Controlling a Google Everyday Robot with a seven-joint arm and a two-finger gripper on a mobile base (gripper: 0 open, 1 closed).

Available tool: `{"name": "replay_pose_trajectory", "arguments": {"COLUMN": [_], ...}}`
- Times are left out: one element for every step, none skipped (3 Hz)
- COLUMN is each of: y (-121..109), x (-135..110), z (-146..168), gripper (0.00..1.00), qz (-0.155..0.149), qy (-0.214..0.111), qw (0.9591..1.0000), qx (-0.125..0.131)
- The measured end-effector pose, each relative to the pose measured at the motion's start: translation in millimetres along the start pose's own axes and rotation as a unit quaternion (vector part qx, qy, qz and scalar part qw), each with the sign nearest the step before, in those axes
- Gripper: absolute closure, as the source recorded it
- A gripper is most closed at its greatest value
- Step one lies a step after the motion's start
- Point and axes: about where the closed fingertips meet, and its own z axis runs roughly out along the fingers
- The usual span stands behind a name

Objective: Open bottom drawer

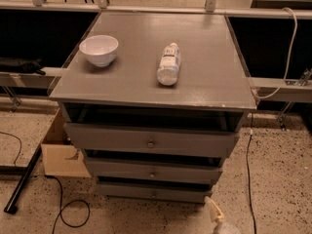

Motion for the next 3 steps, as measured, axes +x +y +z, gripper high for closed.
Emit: {"name": "replay_pose_trajectory", "arguments": {"y": [0,3,9], "x": [-2,-5,-9], "z": [-1,2,14], "gripper": [0.00,0.00,0.00], "qz": [-0.012,-0.041,-0.133], "qy": [-0.007,0.000,0.047], "qw": [0.9999,0.9991,0.9899], "qx": [0.004,-0.009,-0.017]}}
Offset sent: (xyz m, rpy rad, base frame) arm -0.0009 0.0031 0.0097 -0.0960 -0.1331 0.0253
